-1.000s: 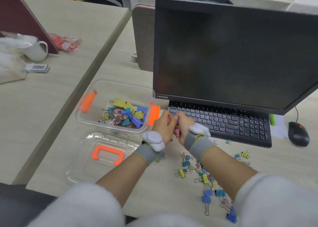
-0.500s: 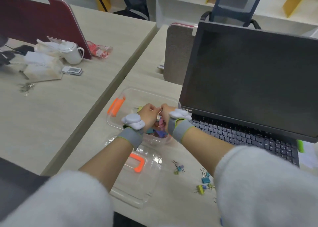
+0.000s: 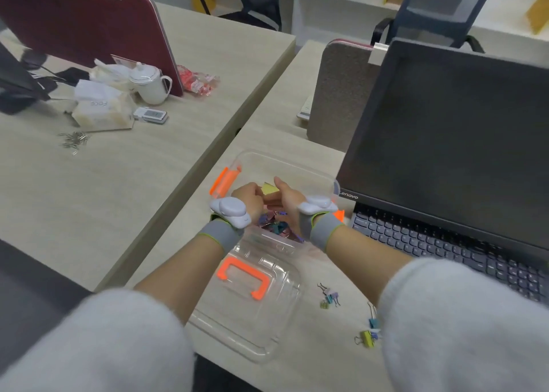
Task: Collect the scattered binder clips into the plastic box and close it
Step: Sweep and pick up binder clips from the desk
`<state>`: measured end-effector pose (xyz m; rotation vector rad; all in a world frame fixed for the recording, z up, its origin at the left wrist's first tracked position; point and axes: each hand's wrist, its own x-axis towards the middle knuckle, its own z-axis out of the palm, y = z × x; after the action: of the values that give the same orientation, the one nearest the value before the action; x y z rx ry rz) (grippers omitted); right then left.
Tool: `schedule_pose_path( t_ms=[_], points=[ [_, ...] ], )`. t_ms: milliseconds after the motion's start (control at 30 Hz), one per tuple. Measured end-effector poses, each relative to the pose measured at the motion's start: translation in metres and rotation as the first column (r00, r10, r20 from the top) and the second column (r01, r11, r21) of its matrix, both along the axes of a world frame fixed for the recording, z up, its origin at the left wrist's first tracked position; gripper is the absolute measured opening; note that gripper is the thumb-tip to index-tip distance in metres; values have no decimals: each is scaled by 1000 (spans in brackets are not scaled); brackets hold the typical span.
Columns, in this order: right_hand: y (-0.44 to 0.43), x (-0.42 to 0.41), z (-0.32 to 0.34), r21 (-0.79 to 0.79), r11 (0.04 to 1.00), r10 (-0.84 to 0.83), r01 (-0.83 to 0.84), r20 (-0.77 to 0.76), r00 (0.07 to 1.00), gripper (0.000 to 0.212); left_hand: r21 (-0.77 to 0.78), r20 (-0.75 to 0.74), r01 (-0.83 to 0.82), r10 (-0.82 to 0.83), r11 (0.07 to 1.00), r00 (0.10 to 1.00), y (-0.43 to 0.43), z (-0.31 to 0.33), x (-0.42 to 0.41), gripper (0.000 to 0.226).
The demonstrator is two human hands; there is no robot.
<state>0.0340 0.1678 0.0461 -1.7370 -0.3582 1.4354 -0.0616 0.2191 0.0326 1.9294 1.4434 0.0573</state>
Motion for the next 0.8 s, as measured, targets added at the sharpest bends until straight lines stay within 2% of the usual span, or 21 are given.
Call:
schedule_pose_path(
  t_ms=[100, 233, 333, 467, 533, 667, 800],
  points=[
    [-8, 6, 2, 13, 999, 40, -41, 48, 998, 62, 32, -11, 5, -4, 999, 1000, -4, 2, 1, 35],
    [-24, 21, 10, 71, 997, 14, -16, 21, 1000, 56, 87, 111, -23, 14, 996, 994, -20, 8, 13, 33],
    [-39, 35, 16, 152, 988, 9, -8, -1, 1000, 44, 167, 173, 6, -36, 986, 984, -34, 15, 25, 29],
    [-71, 62, 17, 237, 967, -101, 96, 8, 995, 36, 262, 234, 113, -177, 958, 956, -61, 20, 50, 24],
    [-91, 76, 13, 245, 960, -152, 136, 49, 987, 32, 308, 257, 170, -254, 936, 933, -78, 21, 62, 24],
    [-136, 95, -4, 159, 971, -208, 180, 184, 961, 25, 376, 254, 292, -401, 880, 880, -115, 14, 80, 23],
    [-187, 104, -33, 49, 997, -80, 66, 384, 920, 17, 358, 215, 460, -551, 813, 806, -152, -8, 88, 19]
  ],
)
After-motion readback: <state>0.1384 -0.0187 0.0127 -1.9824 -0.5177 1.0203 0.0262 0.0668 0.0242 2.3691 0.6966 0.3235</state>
